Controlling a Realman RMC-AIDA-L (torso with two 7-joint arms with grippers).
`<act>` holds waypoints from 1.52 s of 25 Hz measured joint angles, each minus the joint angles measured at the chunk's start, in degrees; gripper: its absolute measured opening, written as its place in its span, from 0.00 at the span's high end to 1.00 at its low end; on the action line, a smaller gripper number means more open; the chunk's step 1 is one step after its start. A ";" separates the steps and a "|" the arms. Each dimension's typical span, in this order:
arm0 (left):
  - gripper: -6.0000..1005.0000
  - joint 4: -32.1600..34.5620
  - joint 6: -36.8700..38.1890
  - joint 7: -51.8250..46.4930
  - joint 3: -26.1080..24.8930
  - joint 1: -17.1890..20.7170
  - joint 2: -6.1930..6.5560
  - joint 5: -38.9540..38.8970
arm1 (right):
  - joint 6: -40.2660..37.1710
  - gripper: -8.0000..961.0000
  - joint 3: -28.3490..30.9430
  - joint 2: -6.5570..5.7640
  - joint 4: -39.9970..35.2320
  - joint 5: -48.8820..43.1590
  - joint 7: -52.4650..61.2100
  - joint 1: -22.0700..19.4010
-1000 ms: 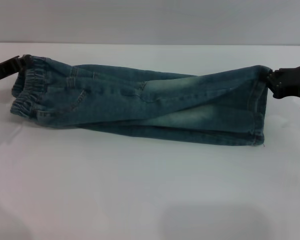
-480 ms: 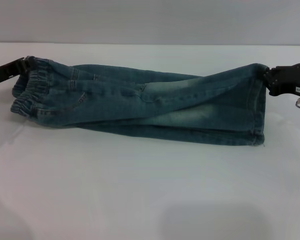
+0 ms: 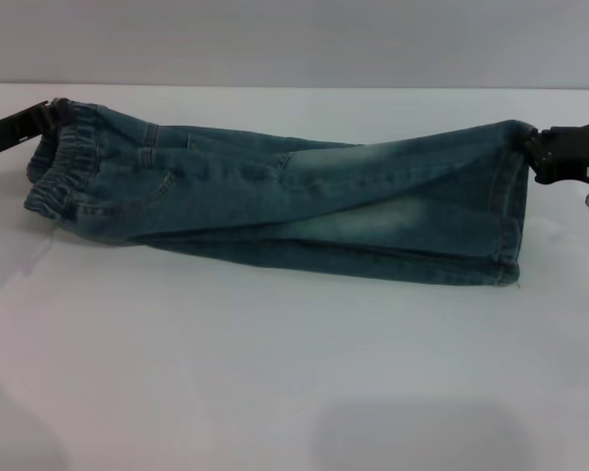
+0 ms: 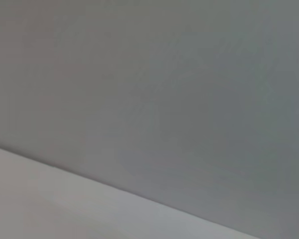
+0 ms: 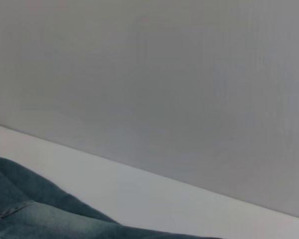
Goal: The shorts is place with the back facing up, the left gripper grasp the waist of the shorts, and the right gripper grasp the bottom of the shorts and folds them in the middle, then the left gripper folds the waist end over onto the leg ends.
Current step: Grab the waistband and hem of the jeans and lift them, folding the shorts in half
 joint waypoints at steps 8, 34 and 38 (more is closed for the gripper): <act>0.96 -0.88 -1.30 0.57 -0.01 -0.96 0.03 -0.04 | 1.30 0.93 -0.21 0.03 1.34 1.04 -0.83 0.31; 0.41 -2.79 -4.75 2.18 1.24 -1.17 0.17 -2.84 | 6.85 0.54 -3.99 0.08 1.40 5.10 -0.64 -1.58; 0.27 -2.63 -4.64 2.18 1.26 -1.05 0.22 -3.00 | 6.69 0.54 -4.38 -0.05 1.06 9.73 -0.78 -2.60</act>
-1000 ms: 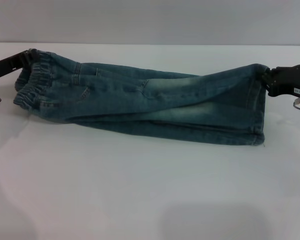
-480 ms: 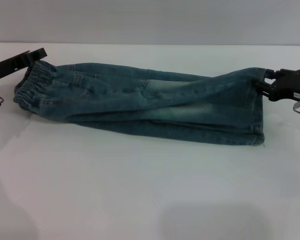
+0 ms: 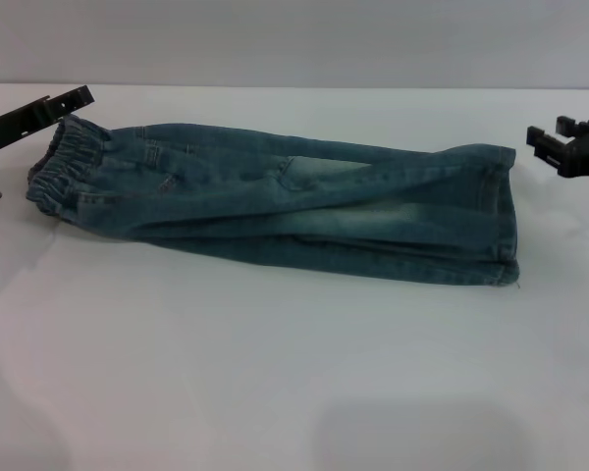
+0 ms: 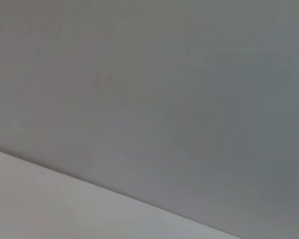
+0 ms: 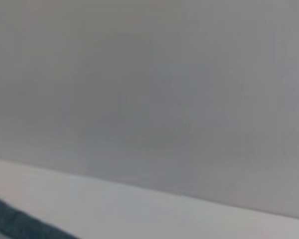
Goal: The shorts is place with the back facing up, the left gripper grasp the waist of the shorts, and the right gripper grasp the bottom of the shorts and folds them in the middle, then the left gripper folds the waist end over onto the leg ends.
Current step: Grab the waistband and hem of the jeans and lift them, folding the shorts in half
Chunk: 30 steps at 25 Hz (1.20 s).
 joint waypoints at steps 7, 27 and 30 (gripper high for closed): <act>0.17 0.51 4.32 -0.02 1.06 1.49 1.53 0.54 | 1.81 0.54 0.34 0.12 -0.70 6.51 -0.64 -1.02; 0.17 0.82 6.22 -0.31 9.11 3.26 2.77 0.78 | 1.31 0.54 -0.27 -0.05 -0.74 19.77 -6.00 -2.21; 0.17 0.78 5.65 -0.23 9.16 3.15 2.76 0.78 | 1.28 0.54 -0.28 -0.05 -0.72 19.75 -6.01 -2.31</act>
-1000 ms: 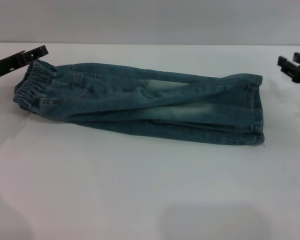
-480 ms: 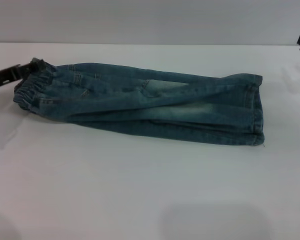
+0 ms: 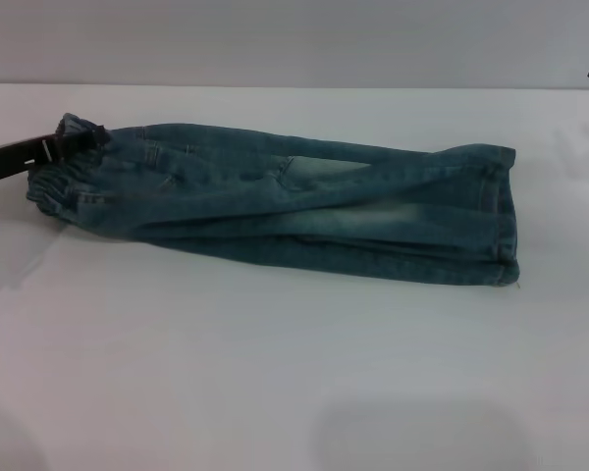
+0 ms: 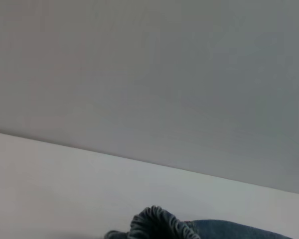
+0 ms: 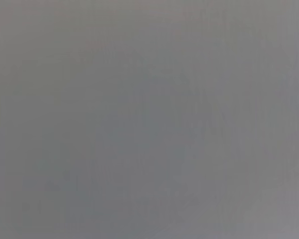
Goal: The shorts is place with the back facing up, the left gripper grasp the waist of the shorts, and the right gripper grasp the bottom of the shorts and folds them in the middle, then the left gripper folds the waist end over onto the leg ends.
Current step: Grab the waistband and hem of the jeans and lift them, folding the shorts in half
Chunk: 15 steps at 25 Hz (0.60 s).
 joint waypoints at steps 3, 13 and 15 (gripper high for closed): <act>0.17 0.02 -0.04 -0.29 0.02 0.14 0.17 0.00 | -0.01 0.54 0.01 0.00 0.02 0.00 0.00 -0.21; 0.19 0.05 0.44 -0.89 0.05 0.40 0.38 1.63 | -0.06 0.54 0.04 -0.19 -0.09 0.15 0.00 -0.60; 0.20 -0.01 0.45 -0.90 0.04 0.22 0.36 2.02 | -0.06 0.54 0.04 -0.20 -0.11 0.14 0.00 -0.48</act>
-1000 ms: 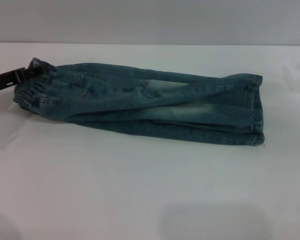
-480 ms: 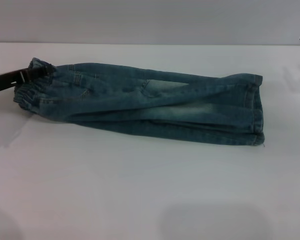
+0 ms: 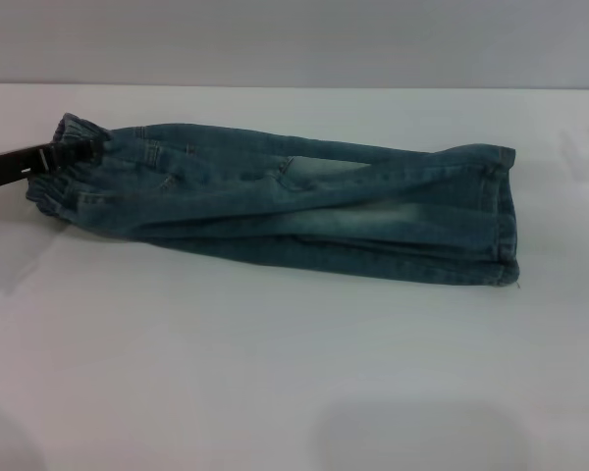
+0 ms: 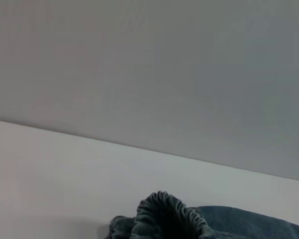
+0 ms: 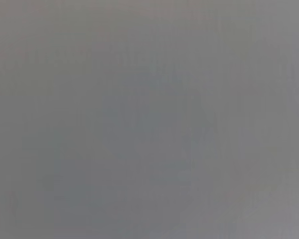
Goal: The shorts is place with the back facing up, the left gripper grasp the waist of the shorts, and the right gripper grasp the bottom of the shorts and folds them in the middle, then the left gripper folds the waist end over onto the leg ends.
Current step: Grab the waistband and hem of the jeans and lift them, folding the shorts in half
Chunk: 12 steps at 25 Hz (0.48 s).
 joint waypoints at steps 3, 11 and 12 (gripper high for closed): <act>0.21 0.17 0.02 0.01 0.00 -0.13 -0.27 0.12 | 0.00 0.54 0.00 0.00 0.01 -0.10 -0.01 0.19; 0.35 0.37 -0.47 0.68 -0.61 -0.24 -0.37 -0.35 | 0.00 0.54 0.00 -0.10 0.12 -0.15 -0.09 0.24; 0.38 0.48 -0.49 0.69 -0.48 -0.29 -0.38 -0.36 | 0.00 0.54 0.00 -0.10 0.13 -0.16 -0.09 0.20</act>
